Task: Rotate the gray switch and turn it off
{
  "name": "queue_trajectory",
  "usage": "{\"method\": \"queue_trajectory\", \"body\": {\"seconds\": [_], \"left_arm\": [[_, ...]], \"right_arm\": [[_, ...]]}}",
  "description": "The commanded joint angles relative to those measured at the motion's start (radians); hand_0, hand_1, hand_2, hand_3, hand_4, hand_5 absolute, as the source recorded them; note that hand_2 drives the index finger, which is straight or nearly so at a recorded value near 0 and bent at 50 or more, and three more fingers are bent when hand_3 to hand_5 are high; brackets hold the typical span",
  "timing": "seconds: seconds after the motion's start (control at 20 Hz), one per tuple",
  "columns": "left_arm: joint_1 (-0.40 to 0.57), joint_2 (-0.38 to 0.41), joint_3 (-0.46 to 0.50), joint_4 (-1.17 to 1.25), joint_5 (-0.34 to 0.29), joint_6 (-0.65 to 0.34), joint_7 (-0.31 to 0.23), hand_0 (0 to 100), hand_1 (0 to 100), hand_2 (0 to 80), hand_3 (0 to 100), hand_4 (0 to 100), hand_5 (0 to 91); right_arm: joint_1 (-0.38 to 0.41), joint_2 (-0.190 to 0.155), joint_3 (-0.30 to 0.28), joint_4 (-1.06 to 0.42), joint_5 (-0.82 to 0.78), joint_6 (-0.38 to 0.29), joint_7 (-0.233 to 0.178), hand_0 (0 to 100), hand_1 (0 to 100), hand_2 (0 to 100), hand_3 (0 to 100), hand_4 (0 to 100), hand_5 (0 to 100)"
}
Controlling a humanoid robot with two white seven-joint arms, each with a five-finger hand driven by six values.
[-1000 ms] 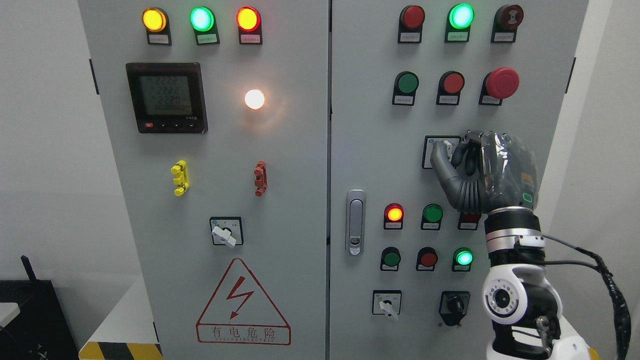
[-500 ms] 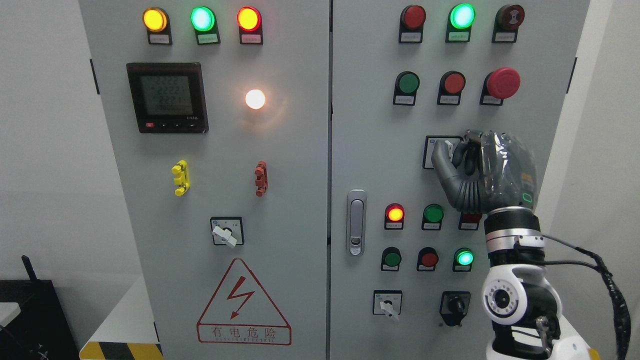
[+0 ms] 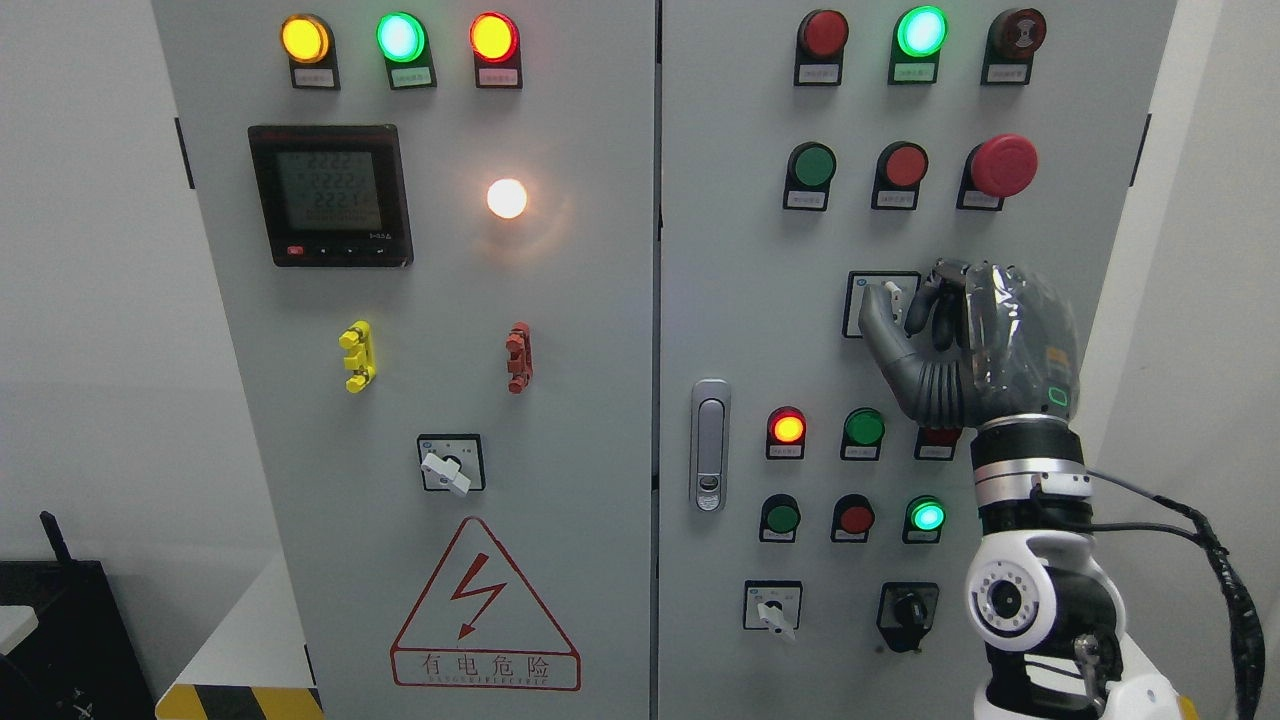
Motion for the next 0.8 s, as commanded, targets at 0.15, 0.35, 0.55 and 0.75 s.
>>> {"method": "queue_trajectory", "body": {"seconds": [0.15, 0.35, 0.55, 0.75], "left_arm": [[0.000, 0.000, -0.002, 0.014, 0.000, 0.001, 0.001, 12, 39, 0.0, 0, 0, 0.0], [0.000, 0.000, -0.002, 0.014, 0.000, 0.001, 0.001, 12, 39, 0.0, 0, 0, 0.0], [0.000, 0.000, -0.002, 0.014, 0.000, 0.001, -0.001, 12, 39, 0.0, 0, 0, 0.0], [0.000, 0.000, -0.002, 0.014, 0.000, 0.001, -0.001, 12, 39, 0.0, 0, 0, 0.0]], "right_arm": [[0.002, 0.000, 0.014, -0.011, 0.000, -0.002, 0.001, 32, 39, 77, 100, 92, 100], [0.008, 0.000, 0.014, -0.036, 0.000, -0.003, 0.001, 30, 39, 77, 100, 92, 100], [0.022, 0.008, 0.010, -0.054, 0.000, -0.028, -0.001, 30, 39, 77, 100, 92, 100], [0.046, 0.009, -0.003, -0.097, -0.002, -0.064, -0.010, 30, 38, 77, 100, 92, 100]]}}
